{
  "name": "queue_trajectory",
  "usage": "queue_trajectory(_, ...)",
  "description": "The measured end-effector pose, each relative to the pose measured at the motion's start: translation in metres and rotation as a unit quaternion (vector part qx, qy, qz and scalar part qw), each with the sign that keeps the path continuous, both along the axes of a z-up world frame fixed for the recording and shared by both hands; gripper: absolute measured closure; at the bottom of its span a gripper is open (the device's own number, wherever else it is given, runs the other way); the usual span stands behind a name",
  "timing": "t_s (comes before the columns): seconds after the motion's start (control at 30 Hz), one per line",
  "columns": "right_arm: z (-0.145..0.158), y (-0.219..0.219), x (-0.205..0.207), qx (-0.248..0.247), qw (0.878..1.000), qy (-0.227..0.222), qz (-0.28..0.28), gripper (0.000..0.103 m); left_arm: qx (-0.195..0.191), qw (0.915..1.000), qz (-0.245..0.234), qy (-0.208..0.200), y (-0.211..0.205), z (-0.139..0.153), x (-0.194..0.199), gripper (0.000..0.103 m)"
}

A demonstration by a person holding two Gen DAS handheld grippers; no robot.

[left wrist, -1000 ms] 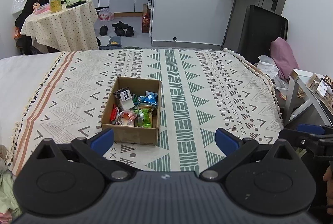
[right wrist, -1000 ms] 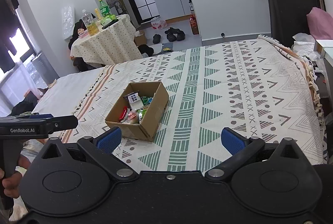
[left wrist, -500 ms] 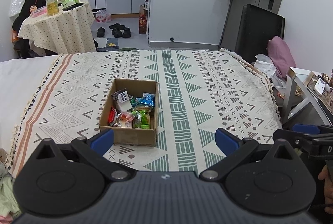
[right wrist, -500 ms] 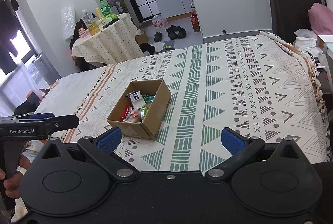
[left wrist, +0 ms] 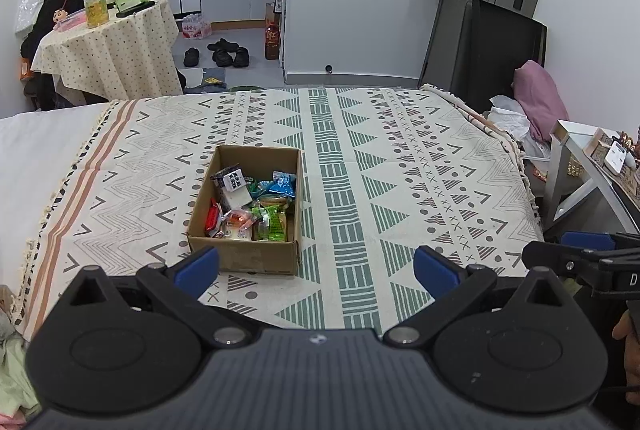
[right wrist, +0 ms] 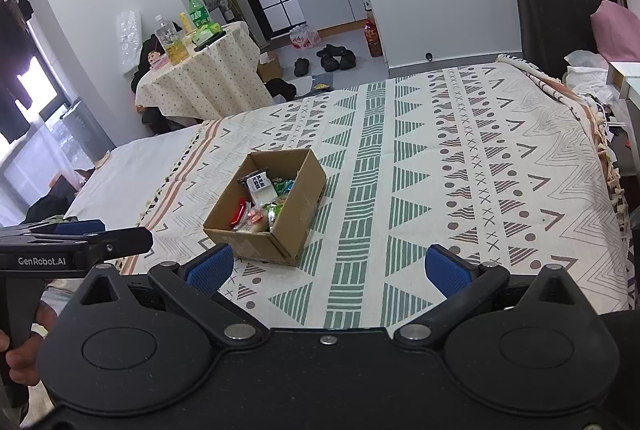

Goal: Organize snacks

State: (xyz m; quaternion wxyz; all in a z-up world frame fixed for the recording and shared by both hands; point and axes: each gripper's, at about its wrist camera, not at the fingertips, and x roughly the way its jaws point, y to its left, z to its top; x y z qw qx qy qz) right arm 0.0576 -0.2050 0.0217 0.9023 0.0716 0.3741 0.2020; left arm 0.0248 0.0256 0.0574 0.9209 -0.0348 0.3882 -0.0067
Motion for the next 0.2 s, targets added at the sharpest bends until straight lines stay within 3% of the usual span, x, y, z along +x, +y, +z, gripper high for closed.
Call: queue_trajectory(0.2,-0.0012,0.0003,0.0013,-0.001,1.000,0.002,0.001,0.000,-0.003,1.0000,0.003,0.001,0.0019,-0.0008,0.0038,0.000)
